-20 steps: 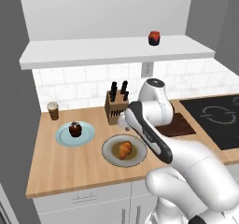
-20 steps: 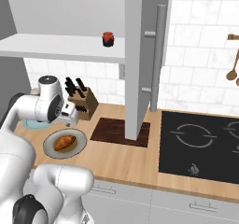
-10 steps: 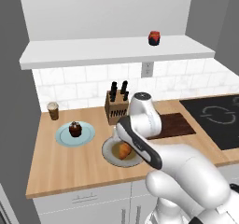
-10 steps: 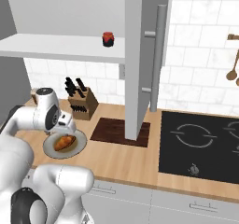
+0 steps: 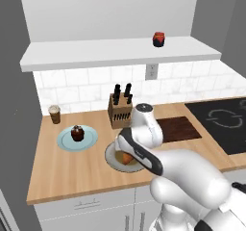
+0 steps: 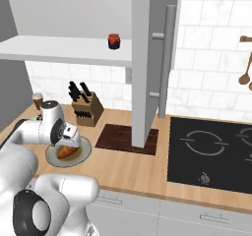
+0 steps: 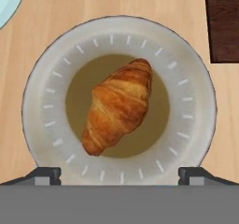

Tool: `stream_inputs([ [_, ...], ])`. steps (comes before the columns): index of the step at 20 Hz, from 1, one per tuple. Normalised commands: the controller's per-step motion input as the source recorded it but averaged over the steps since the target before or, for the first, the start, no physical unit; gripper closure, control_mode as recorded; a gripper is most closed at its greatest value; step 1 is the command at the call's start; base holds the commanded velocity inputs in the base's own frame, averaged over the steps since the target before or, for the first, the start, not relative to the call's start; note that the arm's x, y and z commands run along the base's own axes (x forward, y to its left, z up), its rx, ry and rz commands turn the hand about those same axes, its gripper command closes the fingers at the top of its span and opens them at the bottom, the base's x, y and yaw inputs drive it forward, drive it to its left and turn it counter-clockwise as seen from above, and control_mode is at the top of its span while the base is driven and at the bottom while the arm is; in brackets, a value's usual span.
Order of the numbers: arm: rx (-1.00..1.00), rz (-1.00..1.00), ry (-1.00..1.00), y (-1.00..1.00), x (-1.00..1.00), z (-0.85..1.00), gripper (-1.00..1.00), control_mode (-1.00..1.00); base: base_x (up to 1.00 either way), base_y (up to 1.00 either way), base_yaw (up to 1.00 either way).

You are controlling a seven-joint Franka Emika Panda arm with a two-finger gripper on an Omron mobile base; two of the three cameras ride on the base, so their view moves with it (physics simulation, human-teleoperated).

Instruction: From the different types of pastries on the counter, select a croissant and place it on the cutting board. Then retrieve a jar of jam from the cabinet and place it alongside the croissant on the cutting board.

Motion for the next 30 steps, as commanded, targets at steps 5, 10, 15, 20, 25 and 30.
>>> stream_inputs([
  [5,0.01,-0.04,0.00,0.11,0.22,-0.21,-1.00,-1.00,0.00,0.00,0.00],
  [10,0.00,-0.03,0.00,0.08,0.14,-0.18,-1.00,-1.00,0.00,0.00,0.00],
  [15,0.00,-0.01,0.03,0.02,0.06,-0.41,-1.00,-1.00,0.00,0.00,0.00],
  [20,0.00,-0.01,0.01,0.00,0.02,-0.35,-1.00,-1.00,0.00,0.00,0.00],
  [25,-0.03,-0.01,0.06,0.07,0.17,-0.50,1.00,-1.00,0.00,0.00,0.00],
  [30,0.00,-0.02,0.00,0.00,0.08,-0.08,1.00,-1.00,0.00,0.00,0.00],
])
